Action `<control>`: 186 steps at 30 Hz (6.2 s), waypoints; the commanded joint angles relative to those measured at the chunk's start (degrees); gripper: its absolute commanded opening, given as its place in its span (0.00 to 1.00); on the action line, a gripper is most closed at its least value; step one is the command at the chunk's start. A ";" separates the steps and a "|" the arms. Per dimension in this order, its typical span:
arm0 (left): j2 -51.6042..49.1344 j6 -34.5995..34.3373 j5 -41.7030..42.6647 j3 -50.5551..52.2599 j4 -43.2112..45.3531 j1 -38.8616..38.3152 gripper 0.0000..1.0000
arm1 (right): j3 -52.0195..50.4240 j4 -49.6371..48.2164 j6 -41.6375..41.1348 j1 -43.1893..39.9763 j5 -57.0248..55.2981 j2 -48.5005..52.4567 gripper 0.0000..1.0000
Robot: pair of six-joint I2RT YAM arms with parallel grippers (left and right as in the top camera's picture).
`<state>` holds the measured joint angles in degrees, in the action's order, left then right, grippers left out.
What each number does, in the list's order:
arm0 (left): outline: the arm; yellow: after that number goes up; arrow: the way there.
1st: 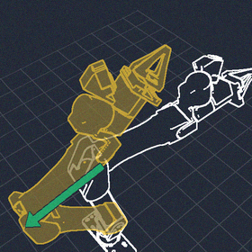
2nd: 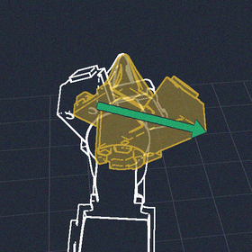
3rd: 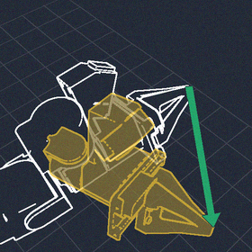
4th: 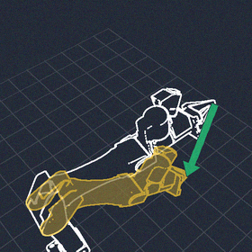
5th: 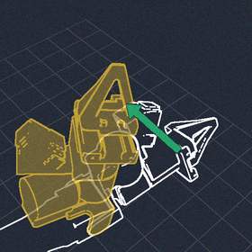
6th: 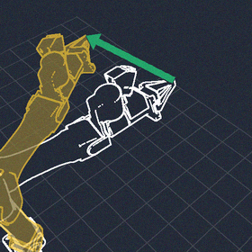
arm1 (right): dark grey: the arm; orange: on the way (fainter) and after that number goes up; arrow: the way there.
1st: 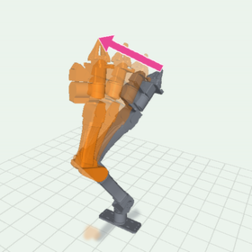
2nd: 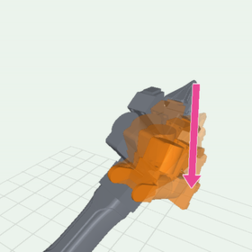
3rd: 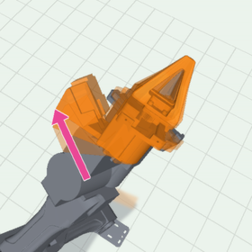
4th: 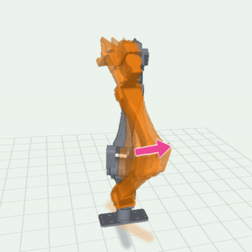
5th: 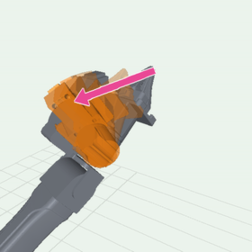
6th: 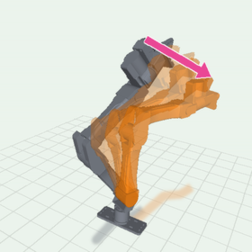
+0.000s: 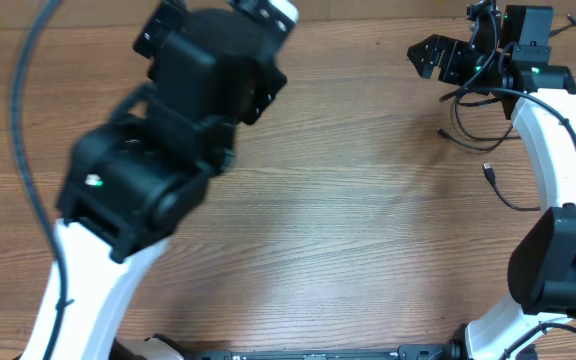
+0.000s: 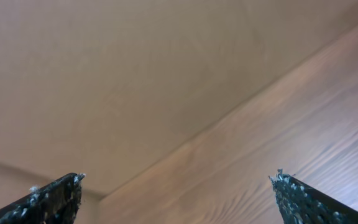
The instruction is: Untangle cables
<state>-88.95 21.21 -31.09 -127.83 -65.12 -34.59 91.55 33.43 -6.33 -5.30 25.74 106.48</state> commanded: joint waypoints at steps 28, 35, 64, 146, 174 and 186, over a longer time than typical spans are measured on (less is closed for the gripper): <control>0.46 -9.03 48.52 -10.64 -13.62 22.69 0.99 | 1.60 2.05 0.20 1.51 3.30 -0.61 0.99; 0.46 -9.03 48.52 -10.64 -19.08 22.67 1.00 | 2.21 -1.29 0.20 3.78 3.28 -0.61 1.00; 0.46 -9.03 48.52 -10.64 -20.39 22.67 1.00 | 5.49 7.58 0.63 4.00 -5.51 -0.59 1.00; 0.46 -9.03 48.52 -10.64 -20.39 22.67 0.99 | -91.08 -40.89 0.42 -0.09 -28.61 -106.36 1.00; 0.46 -9.03 48.52 -10.64 -20.41 22.67 1.00 | -91.08 -28.57 0.35 -1.16 -24.35 -106.31 1.00; 0.46 -9.03 48.52 -10.64 -20.41 22.67 1.00 | -91.08 -28.83 0.17 -1.14 -21.79 -106.31 1.00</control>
<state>-88.88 13.39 16.62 -137.71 -85.76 -12.10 1.06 5.08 -6.00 -6.07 2.17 0.64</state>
